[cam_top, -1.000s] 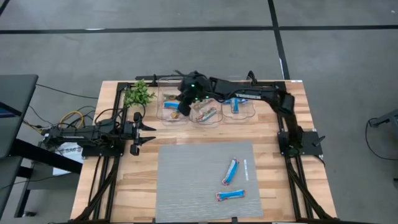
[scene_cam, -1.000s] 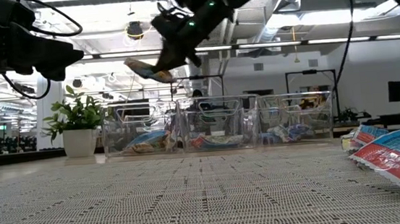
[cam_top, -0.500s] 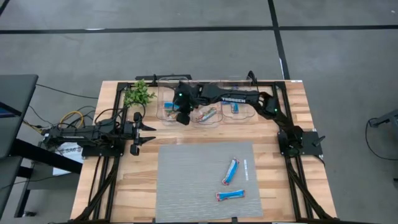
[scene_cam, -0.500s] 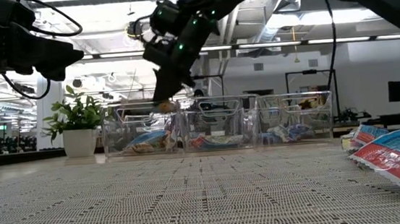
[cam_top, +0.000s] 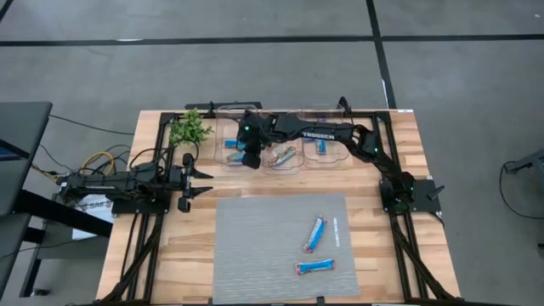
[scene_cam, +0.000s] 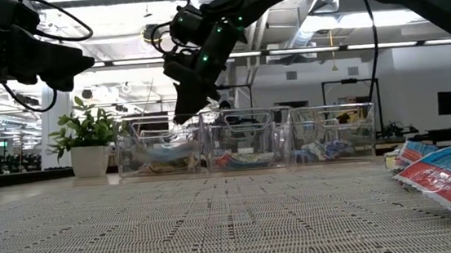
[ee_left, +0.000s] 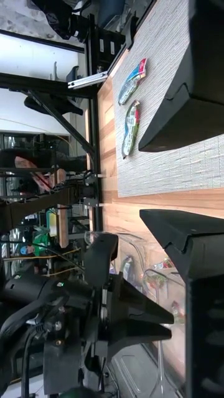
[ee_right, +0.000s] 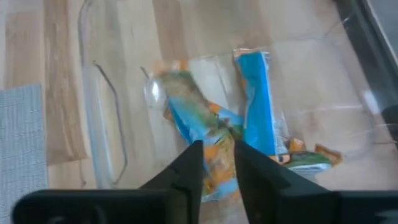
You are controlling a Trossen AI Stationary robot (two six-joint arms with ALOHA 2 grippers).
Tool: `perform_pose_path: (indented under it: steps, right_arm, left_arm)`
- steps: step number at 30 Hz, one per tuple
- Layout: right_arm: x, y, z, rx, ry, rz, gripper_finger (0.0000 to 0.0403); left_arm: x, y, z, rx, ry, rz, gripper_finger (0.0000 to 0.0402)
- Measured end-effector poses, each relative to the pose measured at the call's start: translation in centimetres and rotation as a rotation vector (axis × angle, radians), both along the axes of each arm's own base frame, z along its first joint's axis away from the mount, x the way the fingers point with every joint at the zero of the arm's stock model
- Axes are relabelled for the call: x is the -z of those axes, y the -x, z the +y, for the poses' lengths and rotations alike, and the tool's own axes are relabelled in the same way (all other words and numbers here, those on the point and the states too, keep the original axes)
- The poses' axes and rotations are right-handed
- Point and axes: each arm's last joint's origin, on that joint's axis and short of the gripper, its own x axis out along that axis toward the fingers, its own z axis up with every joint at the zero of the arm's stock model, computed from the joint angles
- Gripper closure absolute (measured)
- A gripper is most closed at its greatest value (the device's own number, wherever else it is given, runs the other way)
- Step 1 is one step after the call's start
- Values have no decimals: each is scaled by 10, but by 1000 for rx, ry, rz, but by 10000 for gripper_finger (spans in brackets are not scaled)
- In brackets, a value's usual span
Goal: Pick and place Granola Bars by type
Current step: Put the orange granola bar into the left transparent bin, then put the red granola bar into the middle transparent bin
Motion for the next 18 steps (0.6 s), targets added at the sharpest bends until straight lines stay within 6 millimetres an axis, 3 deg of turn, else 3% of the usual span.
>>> perform_pose_path:
  steps: [9, 18]
  right_arm:
    - [-3, 0, 2, 7, -69, -29, 248]
    - [-45, 7, 10, -68, -234, -173, 226]
  left_arm:
    - [0, 0, 0, 0, 0, 0, 247]
    - [0, 0, 0, 0, 0, 0, 247]
